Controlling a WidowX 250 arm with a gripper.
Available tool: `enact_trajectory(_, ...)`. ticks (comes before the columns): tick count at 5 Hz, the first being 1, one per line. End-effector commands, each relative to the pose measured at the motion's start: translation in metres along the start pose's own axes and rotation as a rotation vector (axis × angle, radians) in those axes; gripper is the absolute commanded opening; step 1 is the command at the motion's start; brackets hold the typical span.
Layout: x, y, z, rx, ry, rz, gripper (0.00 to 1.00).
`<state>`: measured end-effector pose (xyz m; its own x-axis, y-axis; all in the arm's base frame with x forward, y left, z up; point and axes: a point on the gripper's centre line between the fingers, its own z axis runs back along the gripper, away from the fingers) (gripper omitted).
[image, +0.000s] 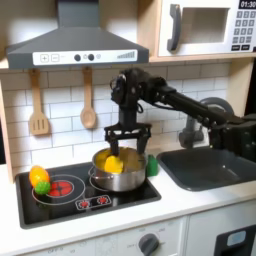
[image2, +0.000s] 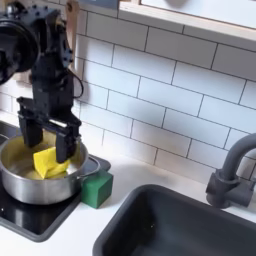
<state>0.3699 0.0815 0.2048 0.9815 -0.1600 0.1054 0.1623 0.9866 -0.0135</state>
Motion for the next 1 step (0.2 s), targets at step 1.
enact_trajectory(1, 0.0003, 0.0001, -0.0002, 0.000, 0.000, 0.000, 1.00)
